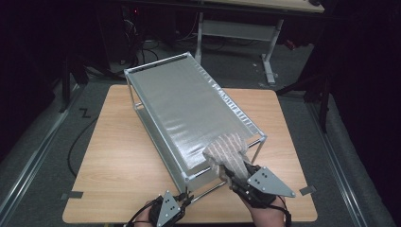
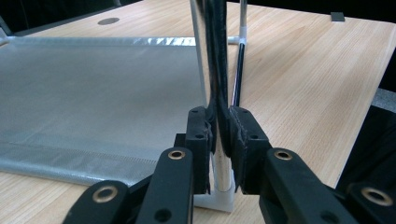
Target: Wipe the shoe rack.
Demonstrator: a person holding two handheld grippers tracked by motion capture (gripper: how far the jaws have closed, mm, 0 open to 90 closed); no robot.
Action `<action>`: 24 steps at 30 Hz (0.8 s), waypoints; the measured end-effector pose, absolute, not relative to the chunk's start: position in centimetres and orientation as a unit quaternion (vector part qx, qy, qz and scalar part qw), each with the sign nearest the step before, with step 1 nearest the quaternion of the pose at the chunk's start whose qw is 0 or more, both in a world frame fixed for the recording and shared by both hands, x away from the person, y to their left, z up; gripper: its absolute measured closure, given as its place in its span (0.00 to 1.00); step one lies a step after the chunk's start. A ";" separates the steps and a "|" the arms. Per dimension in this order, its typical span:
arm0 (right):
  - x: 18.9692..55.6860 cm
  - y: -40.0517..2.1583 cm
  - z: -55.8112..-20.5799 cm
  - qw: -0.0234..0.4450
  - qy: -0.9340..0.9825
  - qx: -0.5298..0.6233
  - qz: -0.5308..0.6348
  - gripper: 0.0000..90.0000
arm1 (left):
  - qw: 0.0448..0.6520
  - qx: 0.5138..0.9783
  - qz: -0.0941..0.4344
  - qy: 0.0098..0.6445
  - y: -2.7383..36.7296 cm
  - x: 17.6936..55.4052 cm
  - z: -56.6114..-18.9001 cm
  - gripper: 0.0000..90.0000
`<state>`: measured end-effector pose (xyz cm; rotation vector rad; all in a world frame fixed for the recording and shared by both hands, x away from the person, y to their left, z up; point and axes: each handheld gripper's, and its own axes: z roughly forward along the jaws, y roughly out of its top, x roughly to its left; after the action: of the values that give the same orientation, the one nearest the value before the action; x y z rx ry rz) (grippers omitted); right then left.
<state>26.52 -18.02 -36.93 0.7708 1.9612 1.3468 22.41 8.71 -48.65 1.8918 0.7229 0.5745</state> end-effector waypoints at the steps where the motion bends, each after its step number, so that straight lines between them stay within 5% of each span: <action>1: 26.9 -18.8 -37.0 0.318 0.738 0.308 0.509 0.66 | 0.495 0.781 0.236 0.298 8.7 22.4 -48.6 0.87; 13: 29.1 -23.2 -37.6 0.338 0.710 0.382 0.486 0.66 | 0.497 0.782 0.231 0.297 8.8 22.5 -48.6 0.87; 24: 28.3 -21.9 -37.6 0.332 0.722 0.360 0.489 0.66 | 0.498 0.782 0.228 0.298 8.9 22.5 -48.6 0.87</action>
<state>28.35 -21.90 -37.60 0.9398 1.8864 1.2778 22.51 8.91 -48.65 1.8921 0.7209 0.5522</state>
